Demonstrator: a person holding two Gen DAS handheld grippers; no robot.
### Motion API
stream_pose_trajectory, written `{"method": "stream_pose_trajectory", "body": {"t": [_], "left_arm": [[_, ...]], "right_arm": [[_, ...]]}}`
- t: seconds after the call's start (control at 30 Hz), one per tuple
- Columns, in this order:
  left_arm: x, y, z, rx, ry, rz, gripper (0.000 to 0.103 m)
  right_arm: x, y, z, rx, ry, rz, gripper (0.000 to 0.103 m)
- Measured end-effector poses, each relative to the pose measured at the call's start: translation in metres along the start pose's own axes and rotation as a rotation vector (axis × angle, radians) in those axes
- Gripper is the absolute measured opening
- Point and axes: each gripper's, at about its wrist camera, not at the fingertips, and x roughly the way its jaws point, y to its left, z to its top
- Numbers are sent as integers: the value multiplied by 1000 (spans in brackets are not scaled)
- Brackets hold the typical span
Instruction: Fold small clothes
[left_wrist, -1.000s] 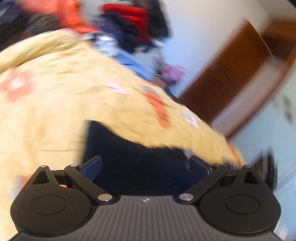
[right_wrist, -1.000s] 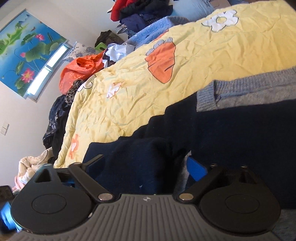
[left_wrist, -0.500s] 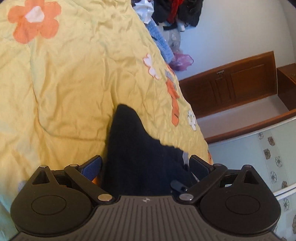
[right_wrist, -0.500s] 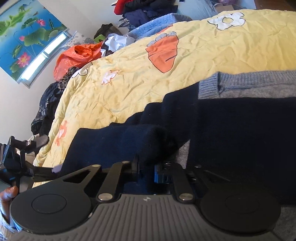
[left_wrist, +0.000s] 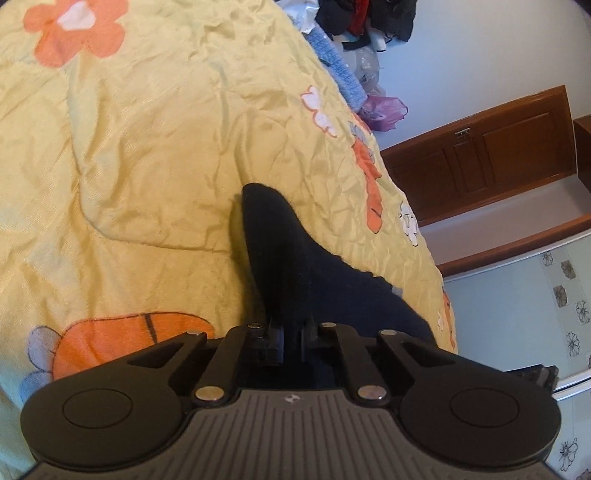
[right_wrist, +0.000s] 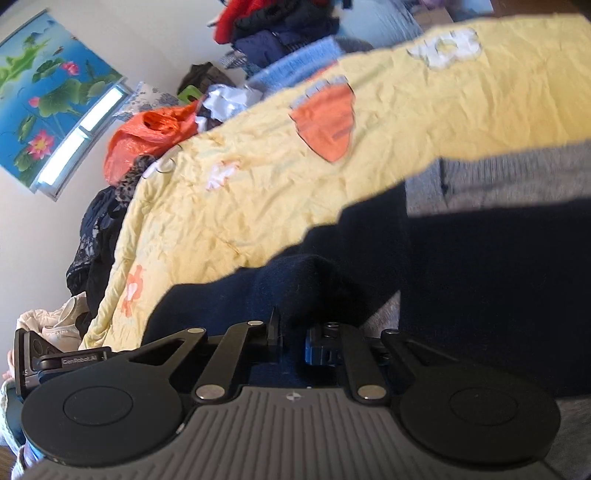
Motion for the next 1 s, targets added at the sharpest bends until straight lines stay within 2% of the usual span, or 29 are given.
{"method": "stream_pose_trajectory", "body": {"t": [0.13, 0.27, 0.4, 0.53, 0.6, 0.73, 0.83, 0.93, 1.0], "left_arm": [[-4, -34, -4, 69, -14, -25, 7], [10, -80, -15, 168, 9, -43, 7], [39, -120, -30, 238, 53, -58, 7], [79, -153, -55, 309, 111, -36, 7], [98, -166, -68, 363, 124, 1, 7], [132, -179, -92, 426, 162, 76, 8], [143, -175, -103, 450, 183, 109, 8], [129, -166, -97, 421, 161, 109, 8], [116, -161, -87, 401, 102, 156, 11]], "right_arm": [[-32, 2, 12, -17, -49, 29, 16], [-71, -10, 29, -43, -94, 19, 16], [-110, -36, 43, -68, -130, -45, 16], [-144, -73, 49, -77, -151, -115, 16], [-155, -93, 48, -79, -146, -158, 16], [-165, -133, 42, -64, -137, -247, 16], [-163, -161, 36, -52, -122, -315, 16], [-156, -184, 28, -27, -100, -359, 16], [-144, -194, 23, -53, -45, -398, 17]]}}
